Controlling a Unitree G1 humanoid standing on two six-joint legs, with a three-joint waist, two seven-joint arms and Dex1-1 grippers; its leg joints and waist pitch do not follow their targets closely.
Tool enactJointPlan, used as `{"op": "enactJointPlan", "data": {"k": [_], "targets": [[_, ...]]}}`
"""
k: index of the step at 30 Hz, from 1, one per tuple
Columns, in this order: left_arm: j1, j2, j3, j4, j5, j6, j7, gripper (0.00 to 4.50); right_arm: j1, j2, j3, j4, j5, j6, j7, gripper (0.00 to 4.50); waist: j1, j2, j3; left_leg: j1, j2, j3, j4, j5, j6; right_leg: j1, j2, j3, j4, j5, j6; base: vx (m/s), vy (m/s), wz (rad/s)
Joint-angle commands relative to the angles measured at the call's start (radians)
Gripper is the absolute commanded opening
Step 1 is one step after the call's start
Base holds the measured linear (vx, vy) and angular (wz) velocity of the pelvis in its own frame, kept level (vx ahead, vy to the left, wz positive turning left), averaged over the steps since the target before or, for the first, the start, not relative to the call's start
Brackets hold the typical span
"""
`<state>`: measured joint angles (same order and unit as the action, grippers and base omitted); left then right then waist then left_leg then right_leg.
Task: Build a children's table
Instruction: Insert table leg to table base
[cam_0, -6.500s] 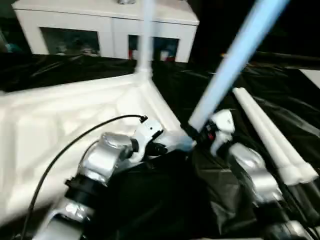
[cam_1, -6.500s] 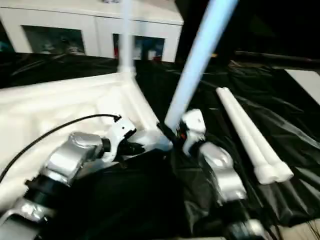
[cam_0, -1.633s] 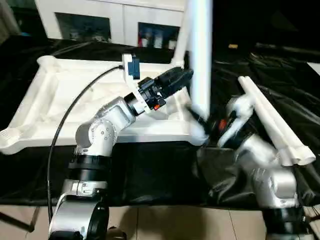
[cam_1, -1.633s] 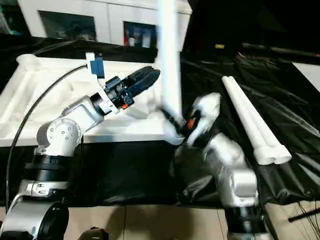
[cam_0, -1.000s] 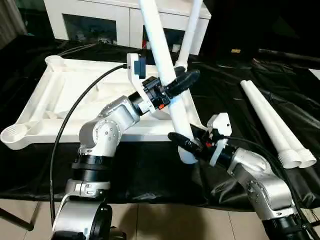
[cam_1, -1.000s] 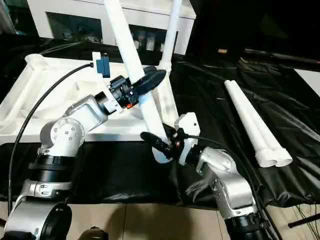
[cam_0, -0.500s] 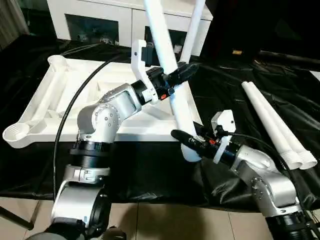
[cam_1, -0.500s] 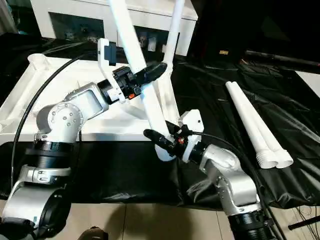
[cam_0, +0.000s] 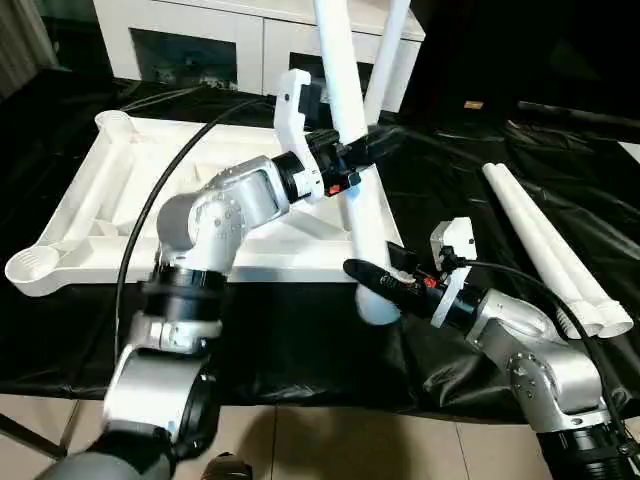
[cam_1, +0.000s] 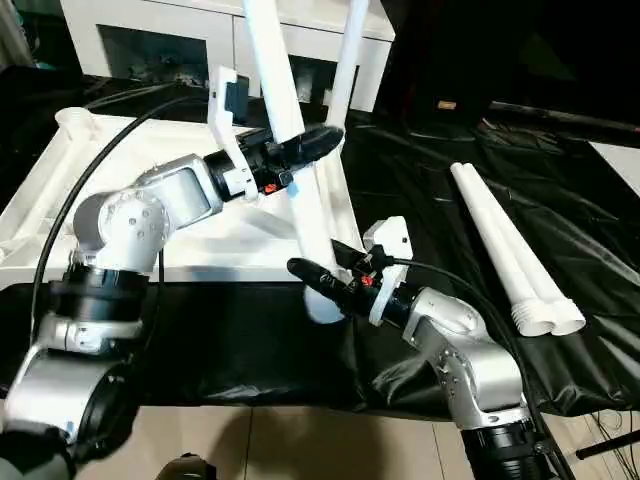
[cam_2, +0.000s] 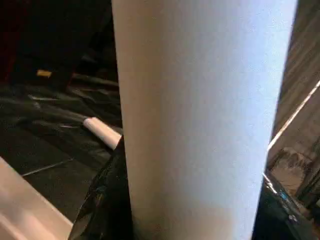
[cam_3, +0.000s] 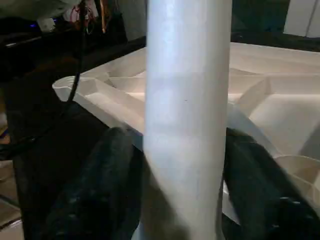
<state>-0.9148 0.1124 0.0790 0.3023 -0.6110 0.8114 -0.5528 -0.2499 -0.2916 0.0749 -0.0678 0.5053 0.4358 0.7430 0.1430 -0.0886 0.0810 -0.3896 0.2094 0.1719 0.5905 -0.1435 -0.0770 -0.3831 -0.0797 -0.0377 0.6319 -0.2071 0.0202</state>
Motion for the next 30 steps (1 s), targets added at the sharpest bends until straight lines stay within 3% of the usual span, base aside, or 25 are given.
{"op": "enactJointPlan", "data": {"k": [1, 4, 5, 7, 11, 12, 20, 23, 25, 26, 30], "targets": [[-0.026, -0.002, -0.025, 0.007, 0.011, 0.027, 0.01, 1.72, -0.012, -0.018, -0.037, -0.03, 0.037, 0.032, 0.011, 3.22, 0.0, 0.005, -0.089, 0.026, 0.012, 0.002, -0.061, -0.155, -0.014, 0.043, -0.047, 0.025, -0.061, -0.021, -0.205, 0.0, 0.0, 0.0], [-0.068, -0.002, -0.003, 0.055, -0.001, 0.083, 0.032, 1.72, -0.033, -0.042, -0.084, -0.045, 0.144, 0.176, 0.016, 3.43, 0.004, 0.001, -0.088, 0.028, 0.01, 0.003, -0.061, -0.152, -0.007, 0.043, -0.045, 0.025, -0.062, -0.029, -0.209, 0.0, 0.0, 0.0], [-0.069, -0.002, -0.002, 0.057, -0.001, 0.085, 0.032, 1.72, -0.034, -0.043, -0.086, -0.045, 0.148, 0.182, 0.017, 3.45, 0.003, 0.002, -0.088, 0.028, 0.009, 0.003, -0.061, -0.152, -0.007, 0.044, -0.044, 0.025, -0.063, -0.034, -0.208, 0.0, 0.0, 0.0], [-0.105, -0.014, 0.043, 0.113, -0.027, 0.127, 0.067, 1.72, -0.061, -0.082, -0.135, -0.045, 0.259, 0.299, 0.042, 3.46, 0.005, -0.003, -0.088, 0.027, 0.007, 0.004, -0.058, -0.147, -0.006, 0.047, -0.045, 0.025, -0.063, -0.034, -0.205, 0.0, 0.0, 0.0], [-0.124, -0.027, 0.082, 0.146, -0.054, 0.154, 0.086, 1.72, -0.085, -0.093, -0.175, -0.037, 0.32, 0.354, 0.036, 3.46, 0.008, -0.004, -0.088, 0.024, 0.009, 0.005, -0.059, -0.147, -0.013, 0.044, -0.051, 0.024, -0.068, -0.062, -0.203, 0.0, 0.0, 0.0], [-0.136, -0.04, 0.121, 0.172, -0.084, 0.179, 0.103, 1.72, -0.099, -0.13, -0.167, -0.034, 0.318, 0.414, 0.049, 3.46, 0.007, -0.004, -0.088, 0.024, 0.008, 0.004, -0.058, -0.143, -0.016, 0.045, -0.05, 0.023, -0.066, -0.059, -0.206, 0.0, 0.0, 0.0], [-0.145, -0.038, 0.116, 0.176, -0.093, 0.205, 0.062, 1.72, -0.107, -0.201, -0.11, -0.029, 0.307, 0.494, 0.085, 3.46, 0.014, -0.008, -0.089, 0.024, 0.01, 0.004, -0.058, -0.12, -0.02, 0.046, -0.052, 0.023, -0.068, -0.05, -0.192, 0.0, 0.0, 0.0], [-0.141, -0.03, 0.082, 0.152, -0.082, 0.207, 0.017, 1.72, -0.118, -0.207, -0.104, -0.029, 0.306, 0.499, 0.085, 3.46, 0.016, -0.012, -0.088, 0.023, 0.011, 0.005, -0.058, -0.128, -0.023, 0.045, -0.054, 0.023, -0.069, -0.066, -0.193, 0.0, 0.0, 0.0], [-0.127, -0.014, 0.016, 0.11, -0.053, 0.177, -0.041, 1.72, -0.13, -0.221, -0.092, -0.024, 0.304, 0.507, 0.117, 3.46, 0.017, -0.02, -0.088, 0.023, 0.013, 0.006, -0.059, -0.122, -0.021, 0.044, -0.055, 0.022, -0.069, -0.077, -0.19, 0.0, 0.0, 0.0], [-0.124, -0.01, -0.003, 0.099, -0.041, 0.167, -0.051, 1.72, -0.133, -0.226, -0.088, -0.023, 0.303, 0.51, 0.126, 3.46, 0.019, -0.014, -0.089, 0.024, 0.015, 0.005, -0.058, -0.119, -0.023, 0.043, -0.056, 0.023, -0.067, -0.074, -0.189, 0.0, 0.0, 0.0], [-0.126, -0.008, -0.037, 0.089, 0.01, 0.141, -0.02, 1.72, -0.143, -0.239, -0.057, -0.016, 0.271, 0.5, 0.136, 3.46, 0.02, -0.018, -0.088, 0.023, 0.014, 0.005, -0.059, -0.124, -0.032, 0.042, -0.055, 0.023, -0.069, -0.075, -0.175, 0.0, 0.0, 0.0]]}}
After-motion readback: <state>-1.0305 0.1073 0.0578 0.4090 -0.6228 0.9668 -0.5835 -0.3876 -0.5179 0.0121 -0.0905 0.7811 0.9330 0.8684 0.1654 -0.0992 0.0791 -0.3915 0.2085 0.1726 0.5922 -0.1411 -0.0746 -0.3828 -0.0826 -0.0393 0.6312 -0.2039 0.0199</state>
